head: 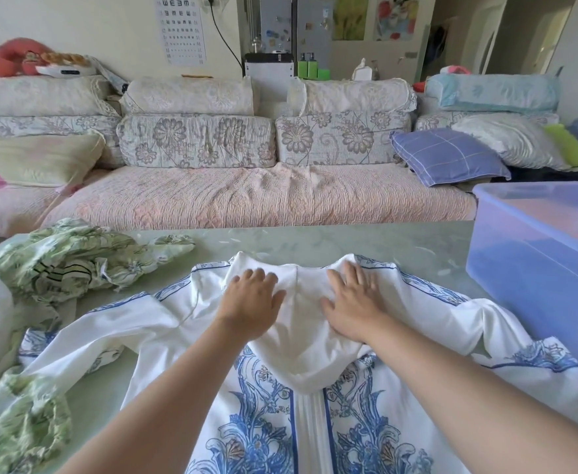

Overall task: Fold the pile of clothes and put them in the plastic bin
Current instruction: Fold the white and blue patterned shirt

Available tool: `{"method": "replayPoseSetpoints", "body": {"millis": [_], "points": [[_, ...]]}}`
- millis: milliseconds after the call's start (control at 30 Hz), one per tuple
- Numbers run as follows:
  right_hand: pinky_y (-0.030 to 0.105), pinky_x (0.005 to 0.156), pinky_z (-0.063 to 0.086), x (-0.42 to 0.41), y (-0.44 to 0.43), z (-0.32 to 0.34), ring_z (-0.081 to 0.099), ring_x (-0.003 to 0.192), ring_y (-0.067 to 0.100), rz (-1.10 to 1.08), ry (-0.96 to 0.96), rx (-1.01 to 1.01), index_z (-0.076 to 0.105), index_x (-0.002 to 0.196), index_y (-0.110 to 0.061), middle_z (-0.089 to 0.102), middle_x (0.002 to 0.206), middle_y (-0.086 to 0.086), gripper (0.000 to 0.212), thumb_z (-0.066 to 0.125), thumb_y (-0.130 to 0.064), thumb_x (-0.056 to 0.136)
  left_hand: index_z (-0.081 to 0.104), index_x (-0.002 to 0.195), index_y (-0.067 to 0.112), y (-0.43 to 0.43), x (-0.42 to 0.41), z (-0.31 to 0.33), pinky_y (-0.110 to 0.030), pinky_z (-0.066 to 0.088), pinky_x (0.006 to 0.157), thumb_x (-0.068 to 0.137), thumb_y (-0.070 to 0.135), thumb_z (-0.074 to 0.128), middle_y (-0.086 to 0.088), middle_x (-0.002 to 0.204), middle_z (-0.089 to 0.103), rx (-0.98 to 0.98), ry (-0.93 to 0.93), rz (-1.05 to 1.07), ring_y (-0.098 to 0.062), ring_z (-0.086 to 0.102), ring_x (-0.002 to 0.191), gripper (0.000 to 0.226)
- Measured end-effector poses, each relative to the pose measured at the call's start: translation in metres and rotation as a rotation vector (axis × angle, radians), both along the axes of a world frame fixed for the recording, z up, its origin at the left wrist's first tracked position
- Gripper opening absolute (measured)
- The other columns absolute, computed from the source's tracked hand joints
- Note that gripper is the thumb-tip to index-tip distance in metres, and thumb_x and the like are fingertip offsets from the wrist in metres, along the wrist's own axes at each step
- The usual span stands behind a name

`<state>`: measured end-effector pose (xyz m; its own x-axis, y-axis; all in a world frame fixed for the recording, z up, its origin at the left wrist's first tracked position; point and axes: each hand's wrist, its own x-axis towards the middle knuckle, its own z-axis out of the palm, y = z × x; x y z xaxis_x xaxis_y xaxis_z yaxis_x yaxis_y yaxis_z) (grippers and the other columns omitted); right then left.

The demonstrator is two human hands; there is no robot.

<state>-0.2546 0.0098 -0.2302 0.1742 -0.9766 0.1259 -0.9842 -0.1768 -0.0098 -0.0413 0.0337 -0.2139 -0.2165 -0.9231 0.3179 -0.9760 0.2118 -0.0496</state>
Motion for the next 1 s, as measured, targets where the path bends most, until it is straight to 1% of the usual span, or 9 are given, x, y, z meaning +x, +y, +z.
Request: {"method": "replayPoseSetpoints", "body": {"millis": [67, 167, 233, 333, 500, 600, 767, 867, 1000], "points": [[0.048, 0.123, 0.002, 0.003, -0.011, -0.003, -0.003, 0.153, 0.027, 0.121, -0.036, -0.023, 0.018, 0.155, -0.029, 0.004, 0.165, 0.012, 0.067, 0.025, -0.054, 0.094, 0.052, 0.132, 0.019, -0.020, 0.000, 0.000, -0.040, 0.039, 0.098, 0.094, 0.051, 0.023, -0.004, 0.132, 0.054, -0.043, 0.105, -0.050, -0.028, 0.048, 0.124, 0.057], [0.044, 0.123, -0.005, -0.001, -0.026, -0.005, -0.013, 0.153, 0.022, 0.155, -0.062, 0.111, 0.005, 0.159, -0.034, -0.010, 0.167, 0.006, 0.069, 0.027, -0.060, 0.099, 0.025, 0.153, 0.026, -0.040, 0.006, -0.012, -0.037, 0.015, 0.119, 0.099, 0.049, 0.035, 0.001, 0.162, 0.019, 0.121, 0.044, -0.099, -0.019, 0.014, 0.150, 0.060], [0.045, 0.123, -0.004, -0.008, -0.038, -0.006, -0.013, 0.153, 0.022, 0.080, -0.076, 0.207, 0.001, 0.159, -0.037, -0.012, 0.167, 0.005, 0.071, 0.025, -0.066, 0.098, 0.013, 0.155, 0.033, -0.046, 0.016, -0.021, -0.042, 0.005, 0.121, 0.097, 0.062, 0.028, 0.003, 0.165, 0.006, 0.248, 0.022, -0.007, -0.019, 0.001, 0.151, 0.067], [0.050, 0.122, -0.003, -0.017, -0.052, -0.007, -0.016, 0.152, 0.026, -0.015, -0.063, 0.273, -0.003, 0.158, -0.040, -0.016, 0.166, 0.003, 0.075, 0.023, -0.072, 0.095, 0.009, 0.152, 0.038, -0.048, 0.034, -0.027, -0.052, 0.004, 0.118, 0.090, 0.075, 0.020, 0.003, 0.164, 0.001, 0.344, 0.089, 0.170, -0.026, -0.001, 0.151, 0.074], [0.053, 0.121, -0.010, -0.013, -0.049, -0.004, -0.018, 0.152, 0.028, -0.046, 0.011, 0.260, -0.006, 0.158, -0.035, -0.015, 0.166, 0.009, 0.078, 0.015, -0.073, 0.094, 0.017, 0.149, 0.031, -0.044, 0.052, -0.027, -0.048, 0.006, 0.118, 0.089, 0.073, 0.021, -0.003, 0.163, 0.008, 0.318, 0.151, 0.273, -0.020, 0.003, 0.150, 0.074], [0.054, 0.121, -0.005, 0.000, -0.037, 0.004, -0.011, 0.153, 0.029, -0.017, 0.089, 0.194, 0.004, 0.160, -0.025, -0.002, 0.167, 0.013, 0.075, 0.018, -0.065, 0.098, 0.013, 0.154, 0.023, -0.033, 0.056, -0.026, -0.044, 0.008, 0.120, 0.095, 0.065, 0.024, -0.003, 0.162, 0.013, 0.325, 0.160, 0.257, -0.023, 0.007, 0.150, 0.073], [0.046, 0.122, 0.007, 0.057, 0.003, 0.036, 0.003, 0.153, 0.021, 0.250, -0.043, 0.148, 0.020, 0.157, -0.021, 0.010, 0.166, 0.007, 0.058, 0.029, -0.043, 0.104, 0.018, 0.155, 0.022, -0.006, 0.076, 0.002, -0.044, 0.020, 0.117, 0.101, 0.035, 0.030, -0.001, 0.160, 0.025, 0.265, 0.206, 0.280, -0.024, 0.020, 0.146, 0.057], [0.041, 0.124, 0.008, 0.099, 0.037, 0.050, 0.003, 0.154, 0.019, 0.431, -0.108, 0.201, 0.018, 0.158, -0.022, 0.004, 0.168, 0.004, 0.058, 0.033, -0.035, 0.104, 0.029, 0.148, 0.021, 0.016, 0.097, 0.024, -0.042, 0.030, 0.110, 0.089, 0.014, 0.041, -0.004, 0.150, 0.036, 0.220, 0.166, 0.345, -0.028, 0.033, 0.137, 0.061], [0.037, 0.123, 0.013, 0.148, 0.069, 0.057, 0.008, 0.153, 0.018, 0.530, -0.145, 0.248, 0.020, 0.158, -0.019, 0.005, 0.167, 0.002, 0.064, 0.043, -0.038, 0.101, 0.036, 0.135, 0.018, 0.047, 0.135, 0.038, -0.039, 0.033, 0.106, 0.084, 0.025, 0.053, -0.006, 0.141, 0.037, 0.272, 0.001, 0.462, -0.027, 0.034, 0.134, 0.054]]}}
